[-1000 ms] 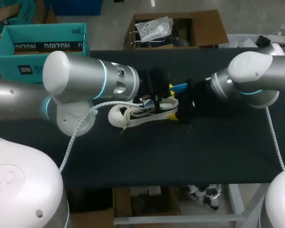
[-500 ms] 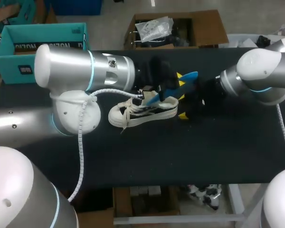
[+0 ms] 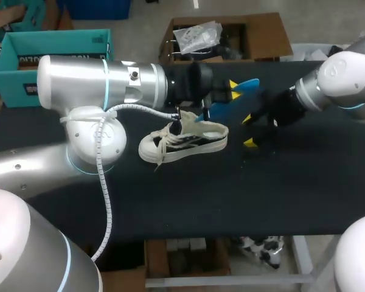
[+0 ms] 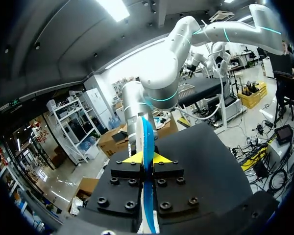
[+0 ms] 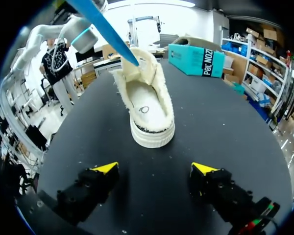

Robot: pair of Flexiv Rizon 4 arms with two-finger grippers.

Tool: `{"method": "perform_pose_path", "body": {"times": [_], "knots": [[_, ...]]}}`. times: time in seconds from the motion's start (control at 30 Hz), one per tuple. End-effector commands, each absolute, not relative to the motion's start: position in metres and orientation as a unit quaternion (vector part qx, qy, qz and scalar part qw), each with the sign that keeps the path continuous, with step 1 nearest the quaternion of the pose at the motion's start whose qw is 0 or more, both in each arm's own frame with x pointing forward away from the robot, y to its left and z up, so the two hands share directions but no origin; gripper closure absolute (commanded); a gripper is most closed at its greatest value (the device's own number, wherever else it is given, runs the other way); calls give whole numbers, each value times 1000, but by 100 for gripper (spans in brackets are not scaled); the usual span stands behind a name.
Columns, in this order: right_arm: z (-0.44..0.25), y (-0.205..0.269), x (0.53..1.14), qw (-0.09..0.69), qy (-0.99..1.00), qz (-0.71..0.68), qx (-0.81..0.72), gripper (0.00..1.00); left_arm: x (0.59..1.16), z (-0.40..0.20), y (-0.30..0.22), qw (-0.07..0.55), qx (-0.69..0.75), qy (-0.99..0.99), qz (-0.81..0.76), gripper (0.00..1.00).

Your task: Open the shoe tongue, take the insole out of the shoe, put the insole back into the shoe, and pack the shoe into the shoebox

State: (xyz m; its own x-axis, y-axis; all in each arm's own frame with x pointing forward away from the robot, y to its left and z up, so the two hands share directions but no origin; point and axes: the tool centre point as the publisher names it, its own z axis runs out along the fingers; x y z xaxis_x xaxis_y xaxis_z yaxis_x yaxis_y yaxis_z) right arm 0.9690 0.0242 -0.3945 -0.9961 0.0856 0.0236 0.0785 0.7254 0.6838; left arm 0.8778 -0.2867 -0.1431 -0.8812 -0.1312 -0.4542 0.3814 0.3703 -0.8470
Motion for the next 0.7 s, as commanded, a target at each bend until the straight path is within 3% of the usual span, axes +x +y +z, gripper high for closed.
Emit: {"method": "perform_pose_path", "body": {"times": [0.03,0.4,0.7], "knots": [[-380,17,971,1,934,355,39,0,869,-131,-264,239,87,793,-554,100],[-359,13,990,-8,948,317,12,0,869,-109,-220,261,89,803,-528,100],[-341,6,1001,-9,959,282,3,0,876,-72,-187,231,59,783,-575,100]]}}
